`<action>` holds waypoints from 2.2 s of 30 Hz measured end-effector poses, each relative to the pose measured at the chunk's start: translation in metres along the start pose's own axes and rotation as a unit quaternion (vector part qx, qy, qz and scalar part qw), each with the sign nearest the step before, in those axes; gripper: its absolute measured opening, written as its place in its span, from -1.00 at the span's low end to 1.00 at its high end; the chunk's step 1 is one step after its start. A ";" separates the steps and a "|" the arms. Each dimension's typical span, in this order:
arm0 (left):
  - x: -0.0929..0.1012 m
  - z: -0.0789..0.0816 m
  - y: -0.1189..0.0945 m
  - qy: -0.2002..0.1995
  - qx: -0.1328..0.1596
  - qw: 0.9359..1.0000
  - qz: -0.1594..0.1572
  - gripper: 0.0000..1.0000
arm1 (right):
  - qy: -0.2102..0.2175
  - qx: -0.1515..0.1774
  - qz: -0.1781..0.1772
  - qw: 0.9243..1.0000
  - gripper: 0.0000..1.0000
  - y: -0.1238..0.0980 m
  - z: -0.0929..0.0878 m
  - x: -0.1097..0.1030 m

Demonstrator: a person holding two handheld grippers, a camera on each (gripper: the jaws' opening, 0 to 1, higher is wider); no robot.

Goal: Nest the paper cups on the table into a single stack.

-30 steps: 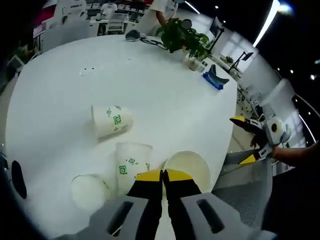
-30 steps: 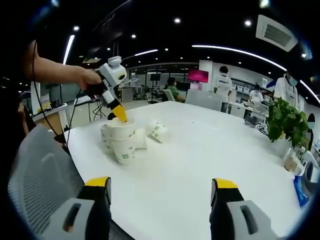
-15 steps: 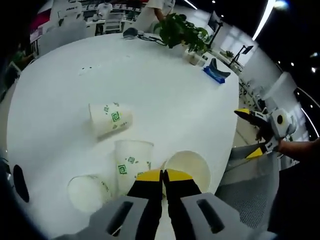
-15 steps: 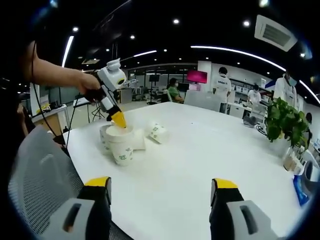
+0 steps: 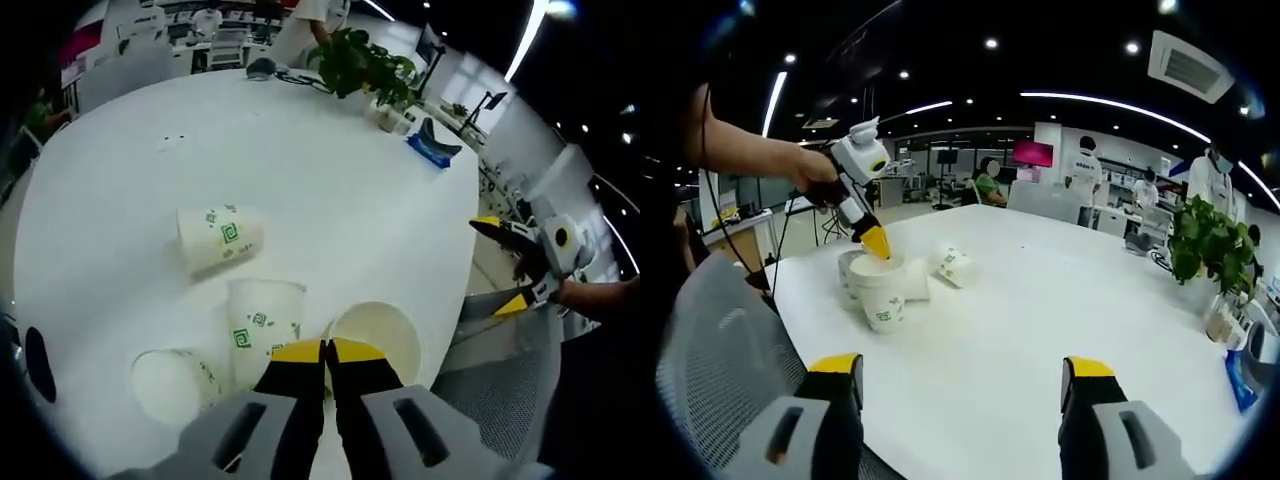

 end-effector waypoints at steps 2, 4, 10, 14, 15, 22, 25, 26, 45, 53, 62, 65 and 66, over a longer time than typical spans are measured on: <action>0.000 0.000 -0.001 0.006 -0.001 1.000 -0.001 -1.00 | 0.000 0.000 0.000 1.000 0.64 0.000 0.000 0.000; 0.000 0.001 -0.003 0.008 0.003 1.000 -0.004 -1.00 | 0.000 0.000 0.000 1.000 0.64 0.000 0.000 0.000; -0.001 0.006 -0.007 0.010 0.014 1.000 -0.007 -0.90 | 0.000 0.000 0.001 1.000 0.63 0.000 -0.001 0.000; -0.003 0.010 -0.009 0.009 0.023 1.000 -0.008 -0.81 | 0.001 0.000 0.000 1.000 0.63 0.000 -0.001 0.000; -0.003 0.011 -0.010 0.009 0.026 1.000 -0.007 -0.78 | 0.001 0.000 0.000 1.000 0.63 0.000 -0.001 0.001; -0.009 0.016 -0.006 0.014 0.033 0.999 0.003 -0.67 | 0.002 0.000 -0.002 1.000 0.63 0.000 -0.002 0.001; -0.013 0.019 -0.002 0.020 0.035 0.999 0.014 -0.56 | 0.003 0.000 -0.003 1.000 0.63 -0.001 -0.001 0.001; -0.014 0.020 0.000 0.024 0.035 0.999 0.018 -0.54 | 0.004 0.000 -0.003 1.000 0.63 -0.001 -0.001 0.001; -0.031 0.023 0.034 0.049 0.001 0.998 0.051 -0.39 | 0.009 -0.005 -0.003 1.000 0.63 0.000 -0.003 0.001; -0.035 0.022 0.045 0.049 -0.015 0.997 0.056 -0.36 | 0.010 -0.010 0.000 1.000 0.63 0.001 -0.005 0.001; -0.033 0.022 0.057 0.046 -0.030 0.997 0.051 -0.29 | 0.012 -0.012 0.000 1.000 0.62 0.001 -0.003 0.000; -0.031 0.022 0.062 0.047 -0.035 0.997 0.046 -0.25 | 0.013 -0.011 -0.002 1.000 0.61 0.001 -0.004 0.001; -0.031 0.021 0.064 0.049 -0.039 0.997 0.045 -0.25 | 0.014 -0.010 -0.002 1.000 0.61 0.001 -0.004 0.001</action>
Point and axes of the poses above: the point that each gripper's makers call its tool centre point, and the gripper's own axes: y roughly forward along the fingers, x roughly to its right, z roughly out of its top, the point moved 7 cm from there along -y, roughly backward along the fingers, and after that the axes turned 15 degrees about z, right-handed, at the moved point
